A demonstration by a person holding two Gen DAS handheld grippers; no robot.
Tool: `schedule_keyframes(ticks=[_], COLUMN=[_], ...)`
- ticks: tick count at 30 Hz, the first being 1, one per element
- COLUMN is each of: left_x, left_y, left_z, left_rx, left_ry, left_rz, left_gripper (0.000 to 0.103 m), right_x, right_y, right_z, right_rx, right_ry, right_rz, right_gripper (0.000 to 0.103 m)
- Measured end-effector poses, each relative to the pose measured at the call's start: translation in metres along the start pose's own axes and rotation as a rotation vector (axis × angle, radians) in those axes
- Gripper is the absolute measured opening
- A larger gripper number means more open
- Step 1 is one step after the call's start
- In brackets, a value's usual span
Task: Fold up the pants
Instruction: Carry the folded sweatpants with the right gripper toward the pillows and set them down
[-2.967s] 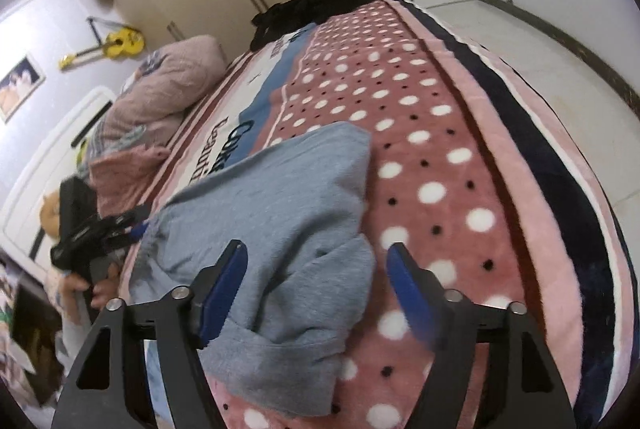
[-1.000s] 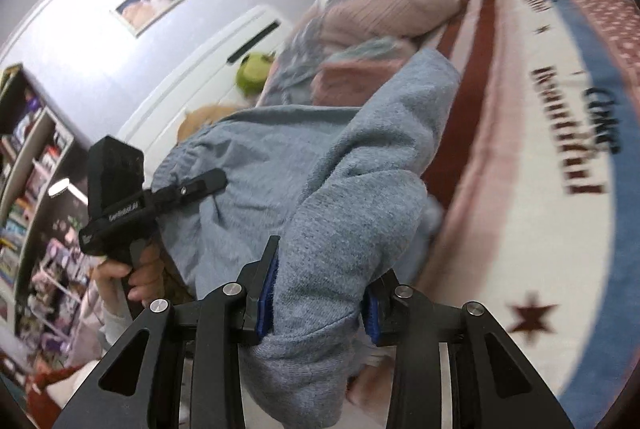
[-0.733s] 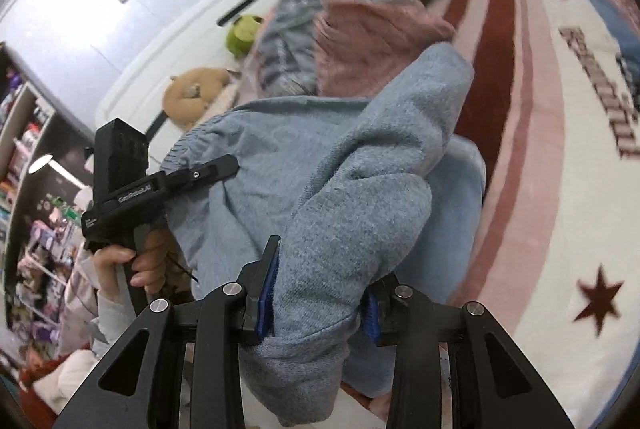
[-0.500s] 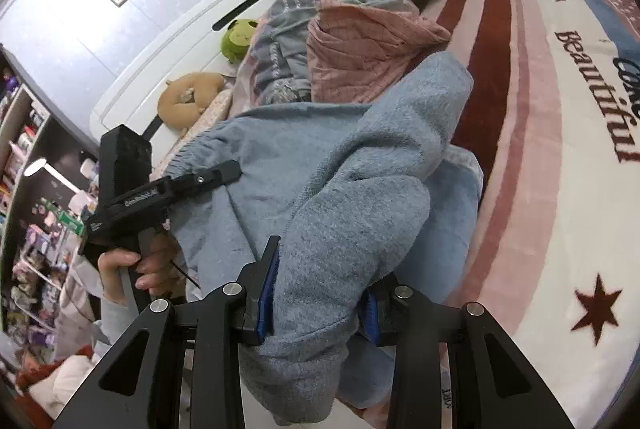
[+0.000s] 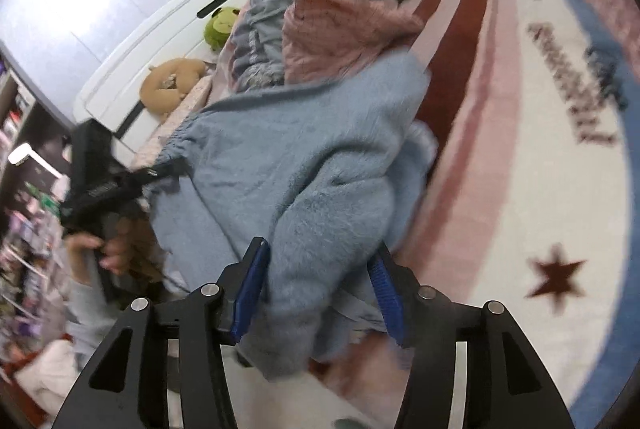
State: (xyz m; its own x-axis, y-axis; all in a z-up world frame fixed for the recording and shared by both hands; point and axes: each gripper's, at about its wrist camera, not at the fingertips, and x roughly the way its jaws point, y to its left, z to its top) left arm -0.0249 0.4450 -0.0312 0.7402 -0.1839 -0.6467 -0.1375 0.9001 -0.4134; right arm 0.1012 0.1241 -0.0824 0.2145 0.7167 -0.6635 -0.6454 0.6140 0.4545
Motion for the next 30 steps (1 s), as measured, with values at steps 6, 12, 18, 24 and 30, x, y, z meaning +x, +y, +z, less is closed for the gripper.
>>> schedule_keyframes(ticks=[6, 12, 18, 24, 30], left_x=[-0.007, 0.039, 0.047, 0.045, 0.04], left_y=[-0.041, -0.028, -0.01, -0.031, -0.063], left_z=[0.014, -0.005, -0.018, -0.017, -0.027], left_rx=[0.069, 0.063, 0.001, 0.046, 0.086], left_ry=[-0.06, 0.074, 0.081, 0.063, 0.002], left_rz=[-0.109, -0.044, -0.073, 0.013, 0.124], left_gripper=[0.067, 0.067, 0.067, 0.067, 0.073], right_x=[-0.038, -0.016, 0.007, 0.007, -0.006], right_y=[0.016, 0.029, 0.022, 0.022, 0.017], right_z=[0.017, 0.012, 0.001, 0.0, -0.002], right_rx=[-0.107, -0.122, -0.124, -0.131, -0.117], right_ry=[-0.119, -0.071, -0.007, -0.008, -0.043], right_rz=[-0.055, 0.074, 0.039, 0.013, -0.004], right_gripper=[0.048, 0.048, 0.048, 0.047, 0.048])
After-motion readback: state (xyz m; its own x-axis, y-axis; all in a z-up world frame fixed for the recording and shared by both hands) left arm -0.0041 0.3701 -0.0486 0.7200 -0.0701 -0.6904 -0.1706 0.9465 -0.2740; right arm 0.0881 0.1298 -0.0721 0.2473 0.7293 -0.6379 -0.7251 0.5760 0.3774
